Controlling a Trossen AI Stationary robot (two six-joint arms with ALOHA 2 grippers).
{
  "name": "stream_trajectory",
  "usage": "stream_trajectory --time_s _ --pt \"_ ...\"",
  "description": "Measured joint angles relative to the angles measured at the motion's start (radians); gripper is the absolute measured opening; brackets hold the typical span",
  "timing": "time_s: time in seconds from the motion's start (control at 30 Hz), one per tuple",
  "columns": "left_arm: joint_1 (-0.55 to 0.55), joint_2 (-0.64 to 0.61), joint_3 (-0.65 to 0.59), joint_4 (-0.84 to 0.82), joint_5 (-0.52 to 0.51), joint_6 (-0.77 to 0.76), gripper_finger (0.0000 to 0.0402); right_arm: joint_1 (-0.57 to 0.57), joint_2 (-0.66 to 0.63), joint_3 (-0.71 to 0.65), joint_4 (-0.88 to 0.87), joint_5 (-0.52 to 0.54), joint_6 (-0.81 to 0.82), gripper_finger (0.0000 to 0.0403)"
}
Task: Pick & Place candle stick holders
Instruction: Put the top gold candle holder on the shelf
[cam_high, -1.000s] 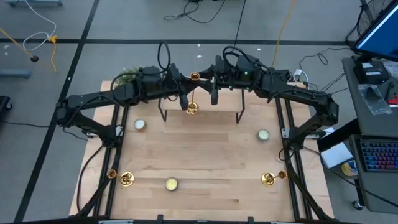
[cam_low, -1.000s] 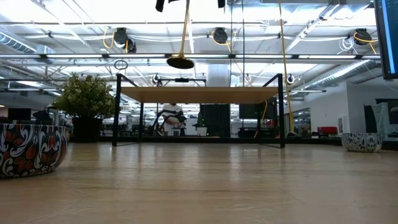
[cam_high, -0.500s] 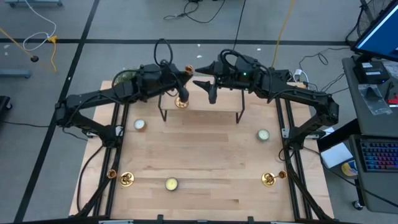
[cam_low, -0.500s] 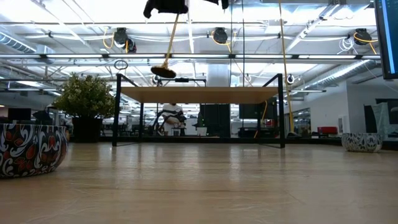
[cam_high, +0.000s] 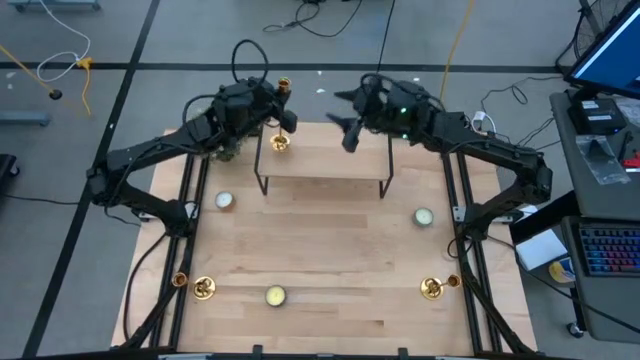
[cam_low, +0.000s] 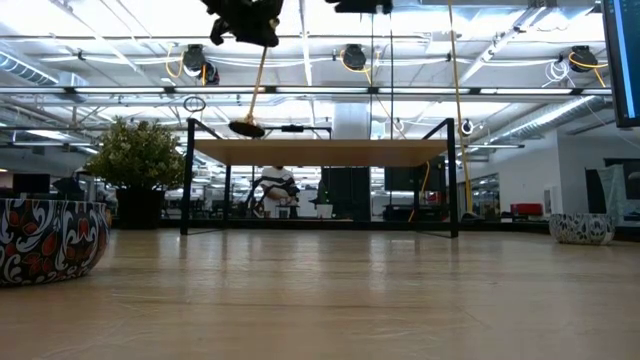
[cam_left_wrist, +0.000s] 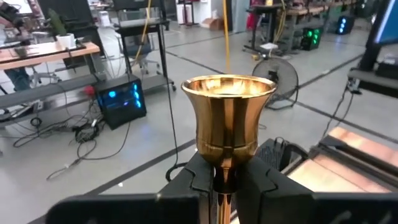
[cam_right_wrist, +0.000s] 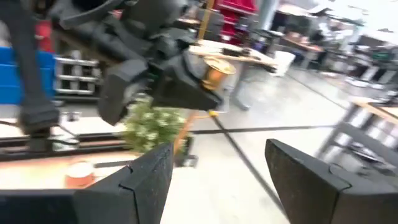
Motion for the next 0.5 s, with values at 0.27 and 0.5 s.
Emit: stream_trajectory --time_s 0.27,0.5 --pt "0.041 0.036 0.000 0.038 0.019 0.016 0.0029 -0.034 -0.086 -0.002 -0.154 0.024 -0.039 0.0219" --pt "0.054 0.090 0.000 0.111 0.010 0.075 0.0029 -0.067 -0.159 -0.002 -0.305 0.024 -0.042 0.0212"
